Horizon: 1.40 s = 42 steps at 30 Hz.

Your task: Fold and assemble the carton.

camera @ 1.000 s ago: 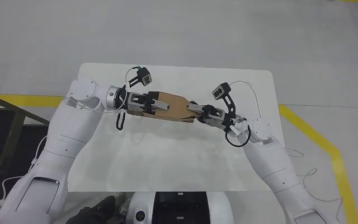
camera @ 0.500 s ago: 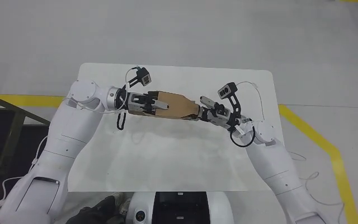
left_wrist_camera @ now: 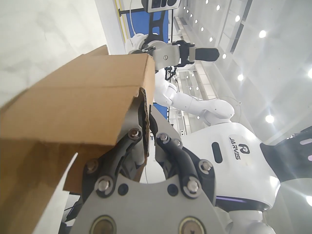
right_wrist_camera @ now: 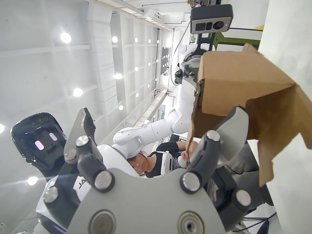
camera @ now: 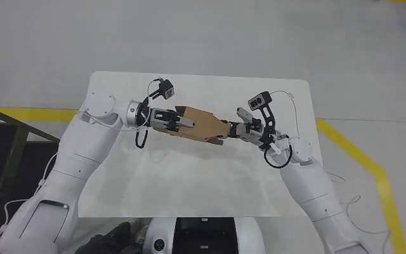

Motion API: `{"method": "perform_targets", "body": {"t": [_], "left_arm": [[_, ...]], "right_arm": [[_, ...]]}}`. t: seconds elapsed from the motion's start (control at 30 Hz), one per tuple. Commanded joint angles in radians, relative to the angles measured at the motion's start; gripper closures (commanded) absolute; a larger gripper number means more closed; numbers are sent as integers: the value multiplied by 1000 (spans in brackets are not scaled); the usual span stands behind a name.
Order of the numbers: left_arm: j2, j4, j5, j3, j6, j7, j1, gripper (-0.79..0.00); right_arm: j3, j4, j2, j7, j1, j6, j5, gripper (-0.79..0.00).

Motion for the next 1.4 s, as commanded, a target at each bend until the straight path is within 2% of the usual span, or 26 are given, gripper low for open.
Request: {"method": "perform_targets", "body": {"t": [0.0,0.63,0.97,1.37], "left_arm": [[-1,2,13,4,-4,8,-2,0],[-6,15,60,32,-25,40,-10,0],[-6,8,17,24,-26,14,-8,0],[-4,62,-68,-4,-16,-31,-17,0]], "right_arm": [[-1,-5,-1,2,1,-5,5,-785],[-44,-29,-19,-6,31,-10,12,-785],[-83,5,-34,-34,65,-6,-14,-785],[-1,-50,-15,-18,-8,-15,-17,-785]]}}
